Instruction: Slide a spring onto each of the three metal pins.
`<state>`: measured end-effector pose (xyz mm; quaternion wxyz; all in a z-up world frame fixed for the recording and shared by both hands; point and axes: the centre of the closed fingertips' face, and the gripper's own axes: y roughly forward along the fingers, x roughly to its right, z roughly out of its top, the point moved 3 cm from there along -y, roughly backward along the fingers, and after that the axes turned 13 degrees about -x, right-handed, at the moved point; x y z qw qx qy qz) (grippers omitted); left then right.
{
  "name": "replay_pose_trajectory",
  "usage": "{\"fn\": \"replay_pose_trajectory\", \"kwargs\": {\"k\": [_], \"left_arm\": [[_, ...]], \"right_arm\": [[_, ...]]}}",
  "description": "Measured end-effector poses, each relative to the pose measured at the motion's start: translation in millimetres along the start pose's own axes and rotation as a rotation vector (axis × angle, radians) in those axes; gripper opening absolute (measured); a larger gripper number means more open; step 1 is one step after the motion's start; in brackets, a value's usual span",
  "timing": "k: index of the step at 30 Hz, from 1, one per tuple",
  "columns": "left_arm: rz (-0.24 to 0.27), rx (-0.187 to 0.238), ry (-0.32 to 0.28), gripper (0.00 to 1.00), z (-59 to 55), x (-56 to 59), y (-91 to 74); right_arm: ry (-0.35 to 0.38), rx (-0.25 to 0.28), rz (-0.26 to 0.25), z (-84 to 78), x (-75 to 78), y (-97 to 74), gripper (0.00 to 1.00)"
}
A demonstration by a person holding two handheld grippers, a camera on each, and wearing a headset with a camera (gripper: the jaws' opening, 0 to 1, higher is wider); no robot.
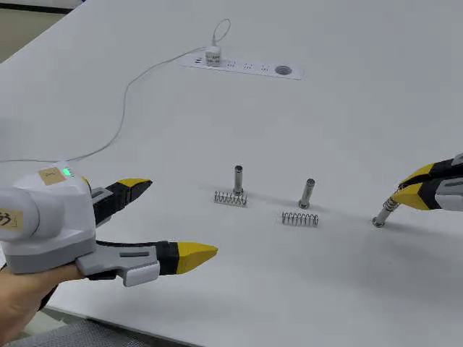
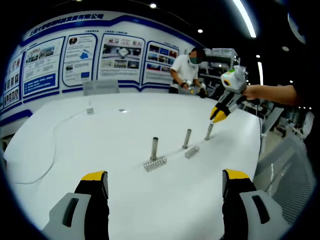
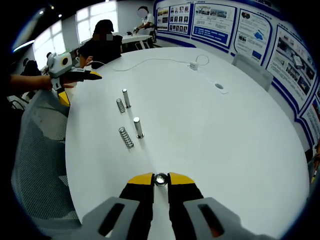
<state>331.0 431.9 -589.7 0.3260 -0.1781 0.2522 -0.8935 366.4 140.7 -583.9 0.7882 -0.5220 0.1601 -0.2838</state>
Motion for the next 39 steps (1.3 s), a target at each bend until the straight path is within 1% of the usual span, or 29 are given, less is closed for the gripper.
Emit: {"fn": "replay_pose_trajectory", "kwargs": {"k": [2,3,4,8,13,16,18,21,24,25,27,30,31,35,39], "left_arm": [[-0.004,-0.010,0.016,0.97,-0.9,3.2,1.9],[-0.006,-0.025,0.023,0.97,-2.8,3.7,2.9],[-0.011,-0.031,0.023,0.97,-4.3,4.4,3.4],[-0.016,-0.041,0.025,0.96,-6.5,4.7,3.9],[-0.011,-0.032,0.020,0.96,-5.5,3.2,3.0],[-0.007,-0.043,0.012,0.96,-8.3,1.1,3.7],[-0.006,-0.042,0.013,0.96,-8.1,1.3,3.6],[-0.004,-0.041,0.018,0.96,-7.9,1.8,3.9],[-0.007,-0.052,0.015,0.96,-10.6,0.9,4.6],[-0.007,-0.052,0.012,0.95,-11.2,0.5,5.0],[-0.004,-0.066,0.018,0.95,-13.0,0.4,5.5],[-0.009,-0.059,0.021,0.95,-11.0,2.5,5.1],[-0.011,-0.056,0.019,0.95,-10.3,2.7,4.8],[-0.004,-0.051,0.008,0.94,-10.0,0.1,3.5],[0.009,-0.044,0.004,0.94,-8.7,-2.2,1.7]], "right_arm": [[-0.004,-0.011,-0.001,-1.0,-0.2,3.8,0.11],[-0.003,-0.014,-0.003,-1.5,-0.1,5.1,0.11],[0.000,-0.018,-0.002,-2.6,0.3,7.6,0.11],[-0.009,-0.042,-0.005,-7.7,1.1,14.6,0.11],[-0.017,-0.061,-0.005,-11.0,3.2,20.1,0.11],[-0.017,-0.075,-0.008,-13.5,5.5,25.0,0.11],[-0.030,-0.090,-0.016,-15.1,6.5,28.1,0.11],[-0.035,-0.098,-0.017,-15.7,6.6,30.5,0.11],[-0.034,-0.102,-0.018,-16.4,7.4,32.1,0.11],[-0.031,-0.095,-0.018,-15.3,7.9,31.6,0.11],[-0.030,-0.098,-0.016,-15.7,7.5,31.7,0.11],[-0.035,-0.100,-0.020,-15.5,7.6,31.4,0.11],[-0.044,-0.104,-0.032,-15.3,8.5,31.4,0.11],[-0.070,-0.108,-0.054,-14.5,7.8,29.9,0.12],[-0.076,-0.090,-0.073,-13.0,8.9,22.7,0.12]]}}
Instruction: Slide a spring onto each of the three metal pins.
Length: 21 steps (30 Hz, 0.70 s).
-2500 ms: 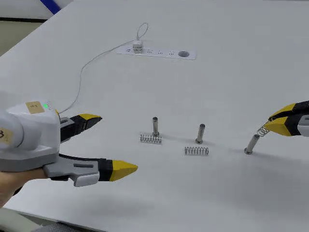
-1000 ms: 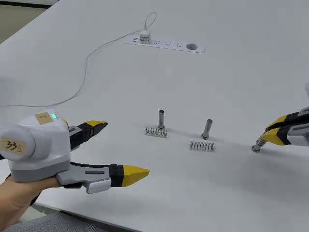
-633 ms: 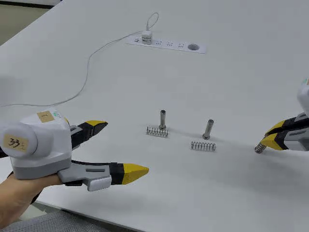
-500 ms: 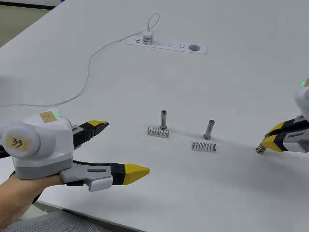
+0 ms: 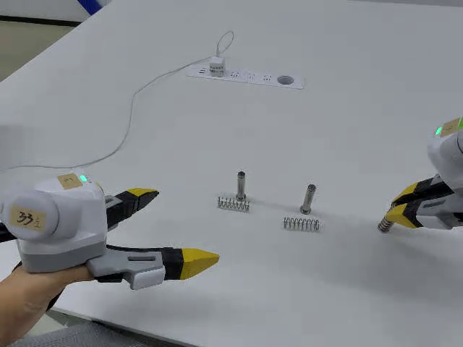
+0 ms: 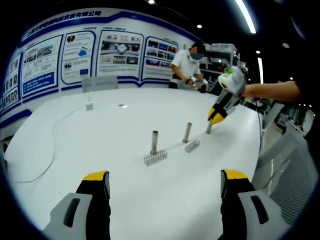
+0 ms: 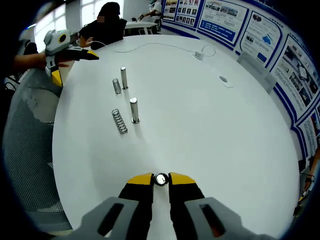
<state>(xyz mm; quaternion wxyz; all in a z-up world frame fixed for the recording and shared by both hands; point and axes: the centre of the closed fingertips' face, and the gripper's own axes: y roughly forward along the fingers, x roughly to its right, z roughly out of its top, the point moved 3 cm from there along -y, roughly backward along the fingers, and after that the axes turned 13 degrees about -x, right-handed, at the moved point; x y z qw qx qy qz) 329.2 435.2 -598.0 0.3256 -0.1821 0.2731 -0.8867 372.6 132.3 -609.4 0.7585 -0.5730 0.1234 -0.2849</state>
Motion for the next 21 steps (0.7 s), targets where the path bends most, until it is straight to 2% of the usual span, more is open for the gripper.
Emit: {"fn": "replay_pose_trajectory", "kwargs": {"k": [5,14,21], "left_arm": [[-0.001,0.006,0.006,0.94,1.8,1.6,-1.3],[-0.005,0.005,0.016,0.93,2.2,4.4,-2.3],[-0.017,-0.007,0.019,0.93,0.3,6.3,-0.5]], "right_arm": [[0.033,0.035,0.003,0.5,1.0,-11.1,0.13],[0.046,0.056,-0.020,-0.5,1.1,-26.8,0.14],[0.025,0.111,-0.052,13.6,-0.4,-47.0,0.14]]}}
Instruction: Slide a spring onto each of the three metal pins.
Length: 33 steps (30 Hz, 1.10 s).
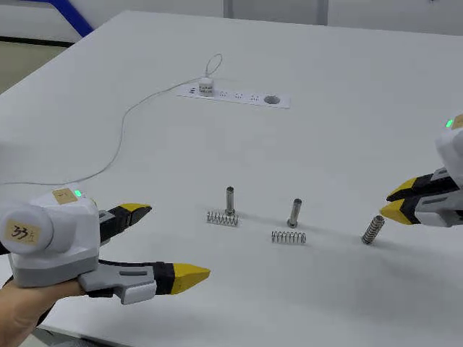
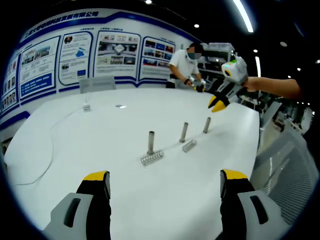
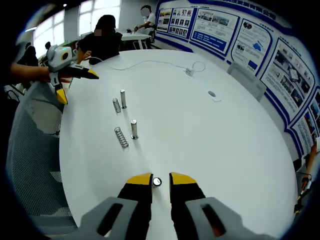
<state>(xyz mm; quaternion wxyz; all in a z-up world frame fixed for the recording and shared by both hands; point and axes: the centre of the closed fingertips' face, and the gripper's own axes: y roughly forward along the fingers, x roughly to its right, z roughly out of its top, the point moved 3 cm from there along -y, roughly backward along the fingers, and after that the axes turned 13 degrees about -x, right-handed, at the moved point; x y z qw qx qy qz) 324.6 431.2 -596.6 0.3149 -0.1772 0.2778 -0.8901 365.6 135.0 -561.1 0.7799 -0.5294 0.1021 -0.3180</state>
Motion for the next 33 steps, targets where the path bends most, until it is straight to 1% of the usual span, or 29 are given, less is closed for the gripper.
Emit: {"fn": "replay_pose_trajectory", "kwargs": {"k": [3,5,6,8,11,15,18,20,23,26,28,30,33], "left_arm": [[0.001,0.001,-0.004,0.93,-0.1,-1.1,0.2],[0.005,-0.001,-0.007,0.93,-0.6,-2.6,0.0],[0.006,0.001,-0.010,0.93,-0.6,-3.4,-0.1],[0.006,0.004,-0.014,0.93,-0.5,-4.1,-0.3],[0.007,-0.003,-0.009,0.93,-1.8,-4.6,0.3],[-0.004,-0.013,-0.003,0.93,-2.9,-1.7,2.0],[-0.008,-0.025,0.002,0.93,-5.0,-0.7,3.3],[-0.010,-0.033,0.004,0.93,-6.6,-0.6,4.2],[-0.015,-0.045,0.004,0.93,-9.6,-1.1,5.6],[-0.020,-0.053,0.008,0.93,-11.2,-0.9,6.8],[-0.022,-0.060,0.011,0.93,-12.4,-0.6,7.6],[-0.021,-0.067,0.012,0.93,-13.4,-0.6,7.8],[-0.022,-0.065,0.004,0.93,-13.3,-0.5,7.9]], "right_arm": [[-0.021,0.029,0.008,9.8,-3.8,-3.1,0.14],[-0.043,0.046,0.024,17.1,-8.8,-2.6,0.14],[-0.061,0.060,0.034,22.1,-12.3,-0.8,0.14],[-0.092,0.071,0.058,28.0,-20.0,4.9,0.14],[-0.124,0.065,0.085,32.6,-30.8,16.7,0.15],[-0.154,0.063,0.116,36.5,-42.8,34.0,0.16],[-0.159,0.070,0.155,38.6,-52.7,46.3,0.16],[-0.162,0.076,0.173,39.5,-56.8,51.5,0.16],[-0.149,0.082,0.190,41.1,-59.9,59.5,0.16],[-0.133,0.093,0.221,43.7,-63.8,66.7,0.16],[-0.144,0.087,0.231,44.4,-66.1,71.8,0.16],[-0.170,0.082,0.232,45.2,-67.8,75.5,0.16],[-0.193,0.061,0.244,45.6,-69.8,82.5,0.16]]}}
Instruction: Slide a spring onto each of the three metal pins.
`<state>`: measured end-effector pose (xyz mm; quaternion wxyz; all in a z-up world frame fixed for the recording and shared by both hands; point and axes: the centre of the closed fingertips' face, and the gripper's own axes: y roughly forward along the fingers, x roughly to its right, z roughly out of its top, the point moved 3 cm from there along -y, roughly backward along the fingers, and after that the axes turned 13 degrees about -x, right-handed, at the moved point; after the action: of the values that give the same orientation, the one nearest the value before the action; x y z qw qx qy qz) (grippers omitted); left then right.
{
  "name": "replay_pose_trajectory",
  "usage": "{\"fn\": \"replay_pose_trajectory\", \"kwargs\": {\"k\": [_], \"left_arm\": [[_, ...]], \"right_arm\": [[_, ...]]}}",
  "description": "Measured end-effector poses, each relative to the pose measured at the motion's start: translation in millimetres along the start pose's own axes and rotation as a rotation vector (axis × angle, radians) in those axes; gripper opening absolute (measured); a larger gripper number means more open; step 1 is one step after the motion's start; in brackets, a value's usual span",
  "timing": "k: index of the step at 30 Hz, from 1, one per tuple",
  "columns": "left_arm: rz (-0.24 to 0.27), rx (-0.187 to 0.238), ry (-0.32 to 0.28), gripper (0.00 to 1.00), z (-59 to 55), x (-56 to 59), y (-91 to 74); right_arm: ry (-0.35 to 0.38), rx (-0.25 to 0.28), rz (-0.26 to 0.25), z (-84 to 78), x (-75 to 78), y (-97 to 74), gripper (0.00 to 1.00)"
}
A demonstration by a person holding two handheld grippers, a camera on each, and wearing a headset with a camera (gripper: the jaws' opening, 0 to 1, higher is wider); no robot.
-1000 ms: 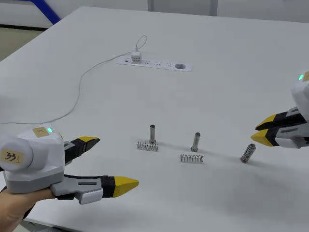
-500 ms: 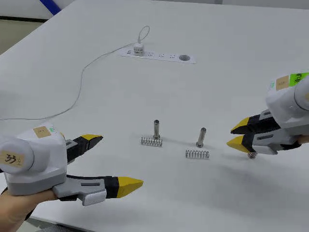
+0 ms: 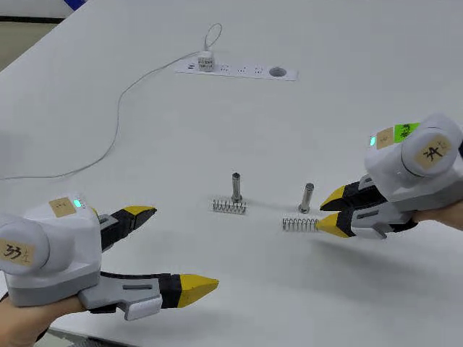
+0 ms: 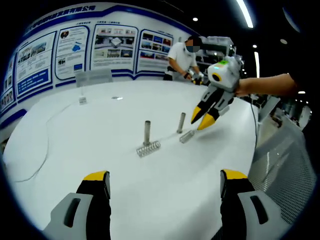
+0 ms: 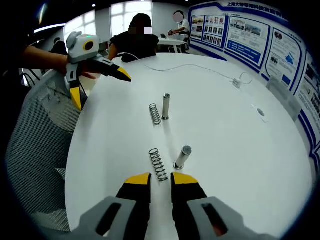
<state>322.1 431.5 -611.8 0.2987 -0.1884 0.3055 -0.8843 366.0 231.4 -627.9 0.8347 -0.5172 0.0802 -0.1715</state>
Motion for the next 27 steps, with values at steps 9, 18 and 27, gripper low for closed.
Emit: {"fn": "replay_pose_trajectory", "kwargs": {"k": [9,18,27], "left_arm": [[0.000,-0.017,-0.017,0.93,-4.1,-1.0,2.0],[0.000,-0.026,-0.019,0.93,-5.2,0.5,2.5],[0.002,-0.037,-0.001,0.93,-5.3,2.4,2.6]], "right_arm": [[-0.006,-0.042,0.030,-1.5,0.5,22.8,0.16],[0.007,-0.051,0.048,-6.3,0.1,25.3,0.14],[0.028,-0.039,0.054,-7.5,-1.1,24.7,0.12]]}}
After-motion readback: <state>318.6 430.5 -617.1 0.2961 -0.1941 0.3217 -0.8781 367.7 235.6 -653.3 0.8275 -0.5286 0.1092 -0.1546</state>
